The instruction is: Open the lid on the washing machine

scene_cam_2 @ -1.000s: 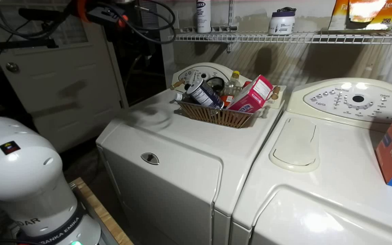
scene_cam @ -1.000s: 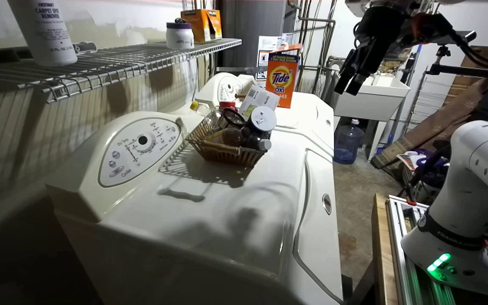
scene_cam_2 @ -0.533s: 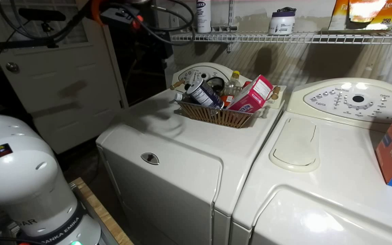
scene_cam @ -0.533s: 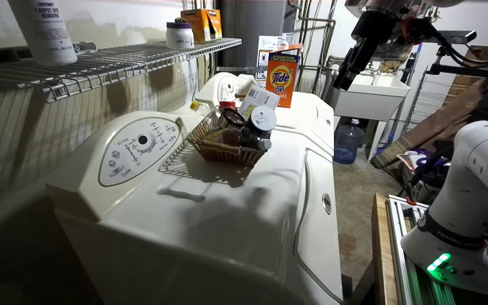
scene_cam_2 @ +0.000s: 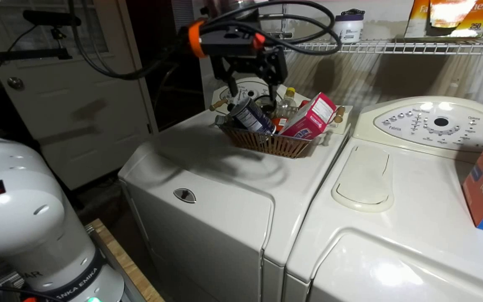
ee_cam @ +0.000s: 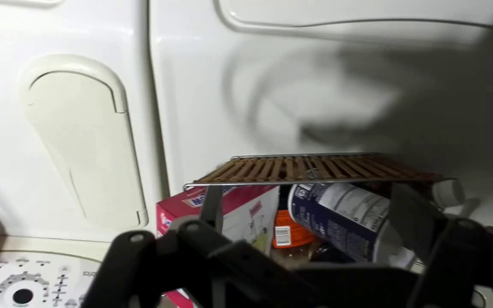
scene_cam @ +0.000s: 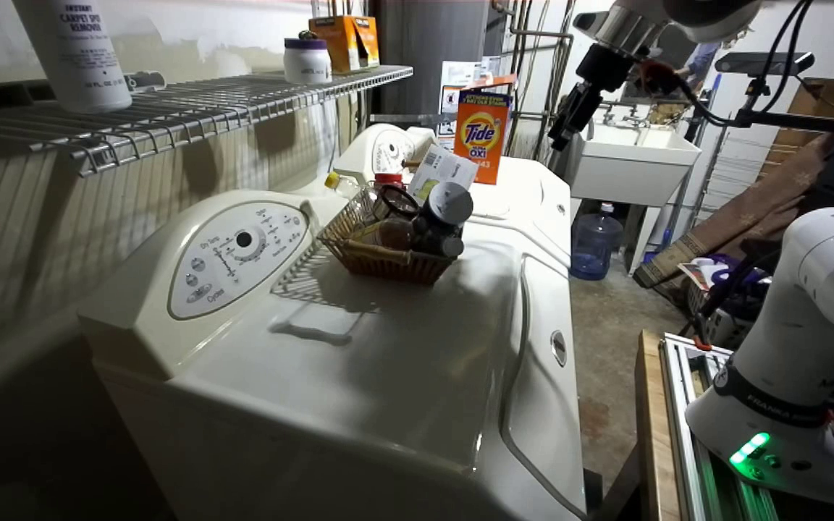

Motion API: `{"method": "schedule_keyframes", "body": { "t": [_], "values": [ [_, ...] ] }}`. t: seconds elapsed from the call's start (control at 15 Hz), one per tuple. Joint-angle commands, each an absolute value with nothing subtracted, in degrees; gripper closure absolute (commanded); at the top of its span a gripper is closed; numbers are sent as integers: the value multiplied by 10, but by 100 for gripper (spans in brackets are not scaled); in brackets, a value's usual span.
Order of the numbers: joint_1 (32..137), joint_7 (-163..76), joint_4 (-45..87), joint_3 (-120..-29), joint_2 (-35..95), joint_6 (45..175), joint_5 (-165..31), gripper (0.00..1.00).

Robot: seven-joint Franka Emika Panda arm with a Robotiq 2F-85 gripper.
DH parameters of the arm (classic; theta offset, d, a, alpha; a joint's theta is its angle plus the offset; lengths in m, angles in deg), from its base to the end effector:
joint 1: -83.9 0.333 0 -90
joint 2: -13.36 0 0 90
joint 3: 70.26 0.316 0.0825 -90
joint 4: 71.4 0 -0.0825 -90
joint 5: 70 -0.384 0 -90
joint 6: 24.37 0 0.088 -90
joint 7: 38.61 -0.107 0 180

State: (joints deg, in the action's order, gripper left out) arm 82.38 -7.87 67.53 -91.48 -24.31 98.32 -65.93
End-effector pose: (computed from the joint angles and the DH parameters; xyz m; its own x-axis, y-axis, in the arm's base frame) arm 0.3563 -0.1758 0.5528 0.9110 0.1934 0.3643 0.1929 -0.9805 0.0384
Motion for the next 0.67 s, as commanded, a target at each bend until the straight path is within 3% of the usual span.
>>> {"method": "schedule_keyframes", "body": {
  "t": [0.0,0.6],
  "values": [
    [801,-34,633,-938,-147,1035,-622,0],
    [759,-47,617,-938,-93,1042,-639,0]
  ]
}}
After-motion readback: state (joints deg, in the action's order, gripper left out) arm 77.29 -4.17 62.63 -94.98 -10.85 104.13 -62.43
